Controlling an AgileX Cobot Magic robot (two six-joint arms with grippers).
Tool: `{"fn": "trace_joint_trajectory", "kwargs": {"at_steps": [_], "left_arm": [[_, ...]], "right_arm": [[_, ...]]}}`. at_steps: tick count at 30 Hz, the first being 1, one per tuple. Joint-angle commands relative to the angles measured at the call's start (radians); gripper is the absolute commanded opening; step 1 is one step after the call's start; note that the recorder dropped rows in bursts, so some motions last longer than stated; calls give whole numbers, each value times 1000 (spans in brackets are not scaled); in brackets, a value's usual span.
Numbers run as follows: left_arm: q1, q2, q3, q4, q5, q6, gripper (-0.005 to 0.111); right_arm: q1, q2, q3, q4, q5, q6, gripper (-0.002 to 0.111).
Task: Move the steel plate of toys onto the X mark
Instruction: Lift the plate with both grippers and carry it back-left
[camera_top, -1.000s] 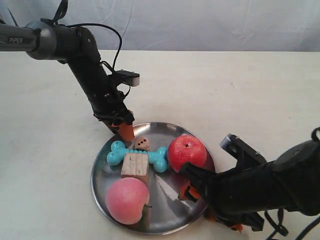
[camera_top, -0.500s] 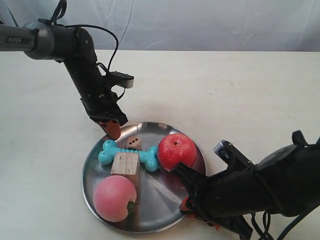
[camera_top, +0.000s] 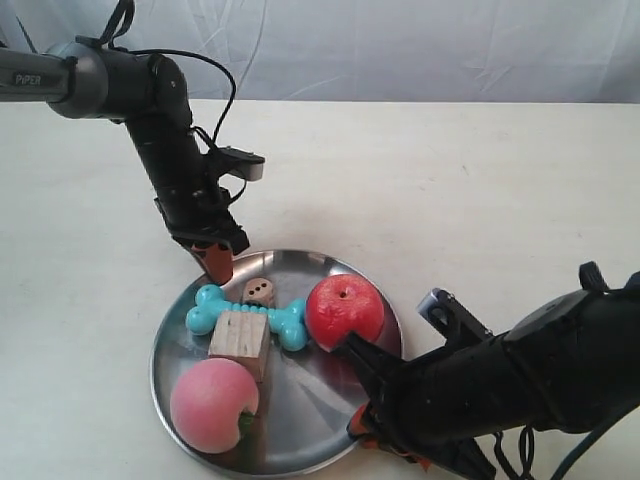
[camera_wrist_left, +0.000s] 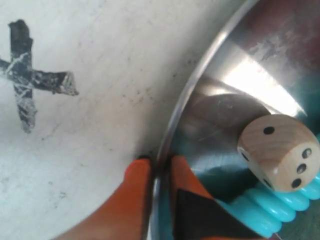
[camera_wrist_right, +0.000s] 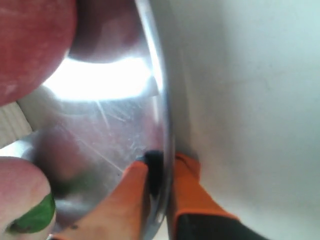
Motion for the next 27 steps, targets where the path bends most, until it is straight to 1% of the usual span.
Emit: {"fn": "trace_joint_trajectory", "kwargs": {"at_steps": [1,11,18,27], "left_arm": [[-17,0,14,-32,62,-51,0],[-17,-51,14,39,62,-108,0],[-17,-63,14,52,62,-110,0],[-17,-90,14,57,62,-112,0]], "right_arm": [[10,-6,-4,-24,74,-17,-1],[10,-18,-6,-22,91,-17,-1],[10,-66,-6,-28,70,-17,-1],[10,-69,-6,-30,61,-19,-1]]}}
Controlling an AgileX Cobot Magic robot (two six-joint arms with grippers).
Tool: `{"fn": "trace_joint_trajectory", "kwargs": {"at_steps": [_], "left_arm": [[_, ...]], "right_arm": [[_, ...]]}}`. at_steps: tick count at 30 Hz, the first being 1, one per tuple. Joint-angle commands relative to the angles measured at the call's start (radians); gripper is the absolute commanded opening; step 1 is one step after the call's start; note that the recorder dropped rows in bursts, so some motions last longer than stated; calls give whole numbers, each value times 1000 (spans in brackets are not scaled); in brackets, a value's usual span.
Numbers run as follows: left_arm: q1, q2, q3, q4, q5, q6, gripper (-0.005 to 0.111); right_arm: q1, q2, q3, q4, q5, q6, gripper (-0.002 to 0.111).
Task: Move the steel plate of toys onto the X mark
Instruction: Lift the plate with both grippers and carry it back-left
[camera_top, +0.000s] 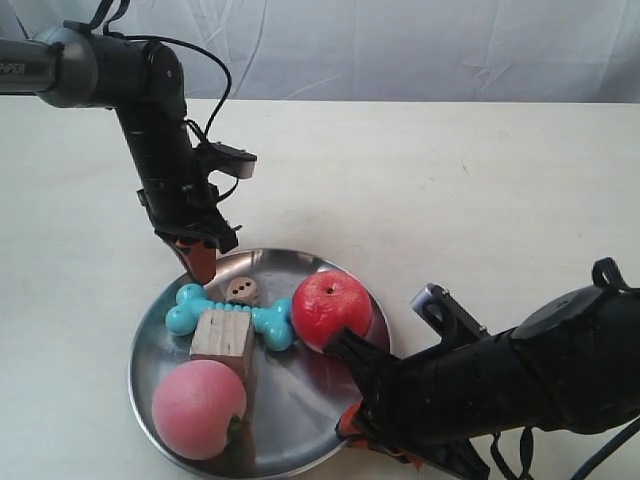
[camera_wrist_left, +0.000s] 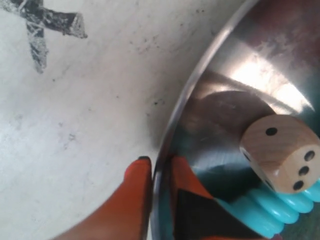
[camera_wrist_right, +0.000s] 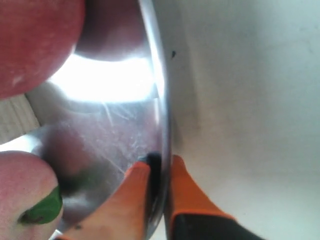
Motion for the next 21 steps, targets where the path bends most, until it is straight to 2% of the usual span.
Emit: {"fn": "trace_joint_trajectory", "kwargs": {"at_steps": [1,21], "left_arm": [[-12,-36,0,-29,5,-39,0],[-12,-47,-13,31,5,-57,0]], "right_arm": [[7,-14,-6,-22,17,-25,-1],[7,-14,-81,-67,13,-31,-1]]}}
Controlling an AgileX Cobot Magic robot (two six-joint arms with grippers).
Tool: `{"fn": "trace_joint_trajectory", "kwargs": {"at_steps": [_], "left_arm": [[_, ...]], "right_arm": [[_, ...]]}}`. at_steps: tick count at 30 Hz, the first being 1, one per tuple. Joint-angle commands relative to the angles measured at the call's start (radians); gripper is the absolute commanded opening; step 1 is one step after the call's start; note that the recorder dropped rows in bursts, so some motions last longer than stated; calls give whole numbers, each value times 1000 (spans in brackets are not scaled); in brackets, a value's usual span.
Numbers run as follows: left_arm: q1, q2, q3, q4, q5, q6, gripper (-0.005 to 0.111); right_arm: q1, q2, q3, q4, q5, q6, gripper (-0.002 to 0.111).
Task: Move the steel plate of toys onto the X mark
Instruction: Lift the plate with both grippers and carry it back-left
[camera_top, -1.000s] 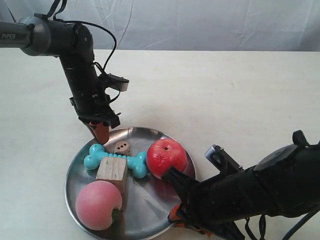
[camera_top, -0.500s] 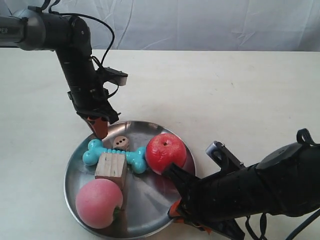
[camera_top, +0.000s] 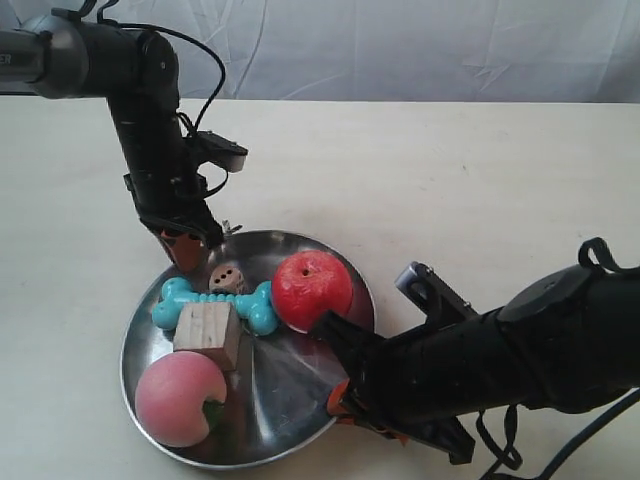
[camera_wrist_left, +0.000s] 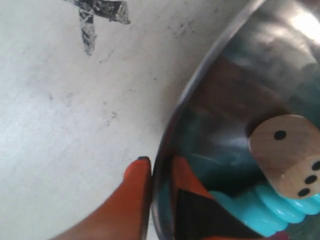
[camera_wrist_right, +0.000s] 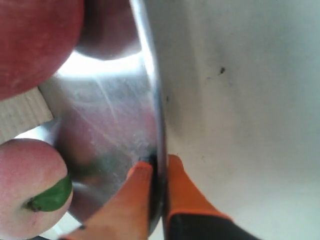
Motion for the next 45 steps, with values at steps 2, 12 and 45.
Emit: {"fn": "trace_joint_trajectory", "kwargs": {"at_steps": [2,12,45], "left_arm": [[-12,-18,-28,-65,11,-40,0],[-12,-38,-50,-55,11,-48,0],[-12,-56,-50,-16,11,-108,0]], "right_arm": [[7,-9,-29,-21,23,-29,-1],[7,-9,-29,-28,2,-29,-1],[7,-9,-29,21,-4,-29,-1]]}}
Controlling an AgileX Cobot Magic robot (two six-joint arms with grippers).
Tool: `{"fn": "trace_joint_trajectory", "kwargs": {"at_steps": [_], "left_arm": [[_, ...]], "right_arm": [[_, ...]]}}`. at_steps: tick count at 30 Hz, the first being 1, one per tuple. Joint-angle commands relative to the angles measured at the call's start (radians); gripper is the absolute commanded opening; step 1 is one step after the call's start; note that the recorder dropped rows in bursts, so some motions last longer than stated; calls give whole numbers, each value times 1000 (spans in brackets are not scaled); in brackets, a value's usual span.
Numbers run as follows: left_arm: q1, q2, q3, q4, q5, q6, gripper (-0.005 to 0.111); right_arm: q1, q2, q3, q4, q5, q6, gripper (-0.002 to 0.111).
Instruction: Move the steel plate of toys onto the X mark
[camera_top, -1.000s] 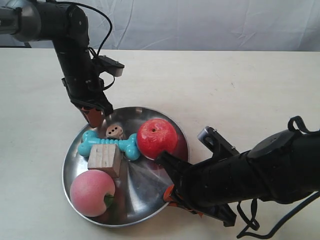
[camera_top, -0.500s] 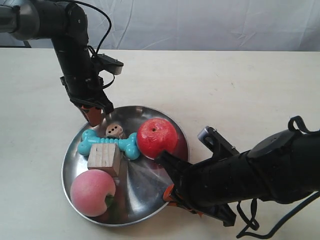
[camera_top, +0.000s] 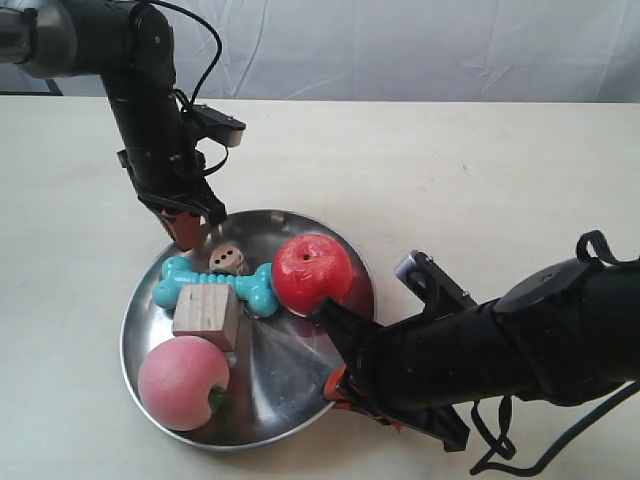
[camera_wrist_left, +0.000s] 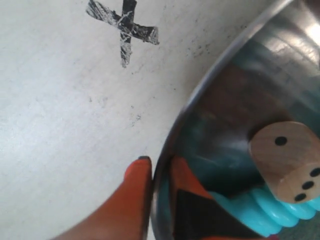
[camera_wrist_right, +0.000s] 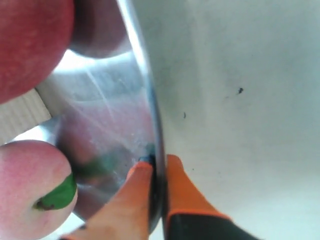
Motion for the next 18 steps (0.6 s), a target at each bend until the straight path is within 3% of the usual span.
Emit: {"fn": "trace_joint_trajectory", "kwargs": {"at_steps": [1,13,18], "left_arm": [[-12,-21,-8,-46,7,-43,0],[-10,-51,-8,9,7,-68,0],[22,-51,-13,26,7,-74,0]], "right_arm": [[7,-9,-10,2,27,-20,-1],[5,74,-161,-44,39,-20,-1],[5,109,-220,-54,44,-20,-1]]}}
